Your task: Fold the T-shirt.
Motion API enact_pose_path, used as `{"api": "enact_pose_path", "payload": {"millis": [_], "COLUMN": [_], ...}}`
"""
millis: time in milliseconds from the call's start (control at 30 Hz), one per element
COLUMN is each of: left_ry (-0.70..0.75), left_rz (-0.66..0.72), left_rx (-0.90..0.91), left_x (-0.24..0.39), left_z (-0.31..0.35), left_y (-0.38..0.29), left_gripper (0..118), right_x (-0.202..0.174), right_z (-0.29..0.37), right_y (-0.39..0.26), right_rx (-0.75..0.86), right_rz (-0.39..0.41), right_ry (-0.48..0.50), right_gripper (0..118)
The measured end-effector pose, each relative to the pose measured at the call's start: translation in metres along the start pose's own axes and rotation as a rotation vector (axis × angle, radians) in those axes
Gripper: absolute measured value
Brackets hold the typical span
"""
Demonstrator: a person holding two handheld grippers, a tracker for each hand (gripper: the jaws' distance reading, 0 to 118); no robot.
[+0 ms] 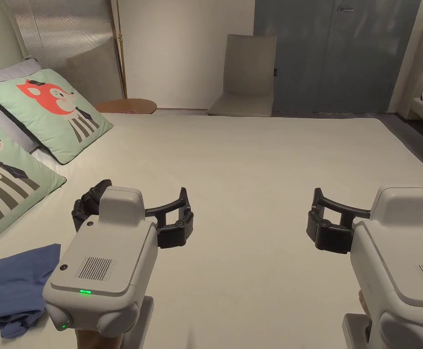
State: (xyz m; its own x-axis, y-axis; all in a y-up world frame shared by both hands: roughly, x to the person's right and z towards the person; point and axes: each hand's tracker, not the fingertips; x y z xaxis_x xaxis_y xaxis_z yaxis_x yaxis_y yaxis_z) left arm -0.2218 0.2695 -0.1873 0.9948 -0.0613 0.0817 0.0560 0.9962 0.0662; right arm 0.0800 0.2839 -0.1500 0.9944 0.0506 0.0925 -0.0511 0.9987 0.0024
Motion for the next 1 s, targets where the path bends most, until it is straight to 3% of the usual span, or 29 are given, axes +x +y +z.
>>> {"api": "enact_pose_path", "payload": {"millis": [100, 200, 367, 433, 600, 1000], "left_ry": [-0.003, -0.006, -0.012, -0.013, -0.013, -0.013], "left_rz": [0.0, 0.003, 0.015, 0.018, 0.023, 0.023], "left_rx": [-0.001, -0.003, -0.006, -0.006, -0.007, 0.0], "left_x": [0.0, 0.0, -0.002, -0.003, -0.003, -0.004], "left_z": [0.0, 0.0, 0.0, 0.0, -0.001, -0.002], "left_y": [0.0, 0.0, 0.0, 0.0, -0.001, -0.001], "left_gripper": [111, 111, 111, 111, 111, 111], "right_x": [0.0, 0.001, -0.003, -0.003, 0.002, 0.003], "right_z": [-0.001, -0.007, -0.017, -0.018, -0.016, -0.013], "right_y": [0.002, 0.009, 0.029, 0.032, 0.036, 0.041], "right_rx": [-0.022, -0.163, -0.448, -0.487, -0.48, -0.398], "right_rz": [-0.012, -0.08, -0.168, -0.194, -0.188, -0.152], "right_ry": [0.008, 0.02, -0.138, -0.177, -0.136, -0.169], "right_gripper": [117, 117, 117, 117, 117, 117]}}
